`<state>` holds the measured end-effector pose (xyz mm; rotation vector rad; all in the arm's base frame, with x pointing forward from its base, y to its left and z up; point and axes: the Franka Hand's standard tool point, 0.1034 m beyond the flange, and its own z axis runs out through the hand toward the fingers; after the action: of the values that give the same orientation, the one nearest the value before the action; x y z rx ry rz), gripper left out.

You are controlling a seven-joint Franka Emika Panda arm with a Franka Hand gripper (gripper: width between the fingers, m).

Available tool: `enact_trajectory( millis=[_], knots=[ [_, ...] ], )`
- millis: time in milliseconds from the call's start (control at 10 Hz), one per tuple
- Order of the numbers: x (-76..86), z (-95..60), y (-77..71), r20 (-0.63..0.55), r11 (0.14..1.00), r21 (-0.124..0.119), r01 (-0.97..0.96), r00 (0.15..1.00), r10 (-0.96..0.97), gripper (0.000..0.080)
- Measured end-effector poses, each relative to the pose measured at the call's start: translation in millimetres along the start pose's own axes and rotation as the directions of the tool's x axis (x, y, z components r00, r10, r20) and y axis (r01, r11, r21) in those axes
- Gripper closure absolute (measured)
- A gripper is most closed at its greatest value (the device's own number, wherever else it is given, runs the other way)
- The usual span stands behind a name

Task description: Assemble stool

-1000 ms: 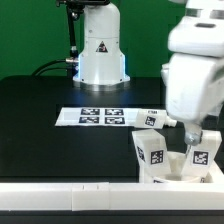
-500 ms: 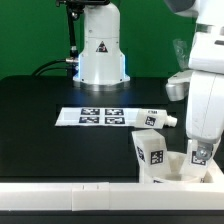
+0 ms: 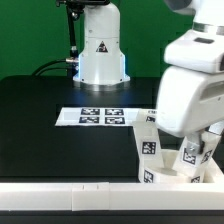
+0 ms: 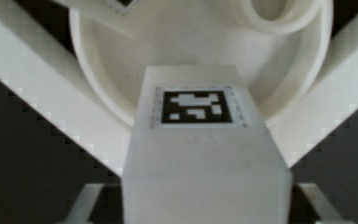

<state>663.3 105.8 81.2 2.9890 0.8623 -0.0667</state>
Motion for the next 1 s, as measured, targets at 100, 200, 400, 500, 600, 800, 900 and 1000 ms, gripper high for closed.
enact_trajectory(
  millis=[100,200,400,500,600,800,900,1000],
  knots=[
    [-1.3,1.6,3.9,0.003,0.994,0.005,-0.107,0.994,0.107,0.0466],
    [-1.4,2.5,2.8,0.005,0.987,0.005,-0.163,0.987,0.163,0.0466],
    [-1.2,3.1,2.8,0.005,0.933,0.011,-0.359,0.933,0.359,0.0466],
    [-4.2,4.0,7.4,0.007,0.839,0.003,-0.544,0.839,0.544,0.0466],
    [-11.3,8.3,11.9,0.015,0.709,-0.008,-0.706,0.708,0.706,0.0466],
    [-15.0,7.7,17.8,0.008,0.611,-0.024,-0.791,0.611,0.791,0.0466],
    [-16.9,8.7,21.0,0.005,0.552,-0.03,-0.833,0.552,0.834,0.0466],
    [-18.3,8.7,23.7,0.002,0.497,-0.033,-0.867,0.497,0.868,0.0466]
  ],
)
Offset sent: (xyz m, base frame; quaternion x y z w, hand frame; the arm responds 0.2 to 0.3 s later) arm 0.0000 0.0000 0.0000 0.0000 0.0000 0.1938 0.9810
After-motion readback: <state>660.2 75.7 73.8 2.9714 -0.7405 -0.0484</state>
